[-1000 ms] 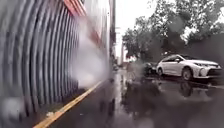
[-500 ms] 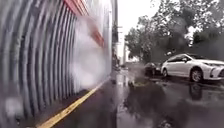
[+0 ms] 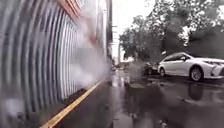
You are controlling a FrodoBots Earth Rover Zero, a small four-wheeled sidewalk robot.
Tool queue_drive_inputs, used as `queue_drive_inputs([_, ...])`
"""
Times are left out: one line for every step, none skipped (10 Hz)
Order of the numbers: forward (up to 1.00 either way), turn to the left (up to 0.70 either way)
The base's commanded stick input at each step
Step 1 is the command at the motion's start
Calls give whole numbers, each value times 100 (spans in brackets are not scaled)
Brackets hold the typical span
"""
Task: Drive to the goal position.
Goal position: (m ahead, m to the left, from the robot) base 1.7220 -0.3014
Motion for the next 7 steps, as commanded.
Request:
queue_drive_inputs([100,-37])
queue_drive_inputs([100,0])
queue_drive_inputs([100,0])
queue_drive_inputs([100,0])
queue_drive_inputs([100,0])
queue_drive_inputs([100,0])
queue_drive_inputs([100,0])
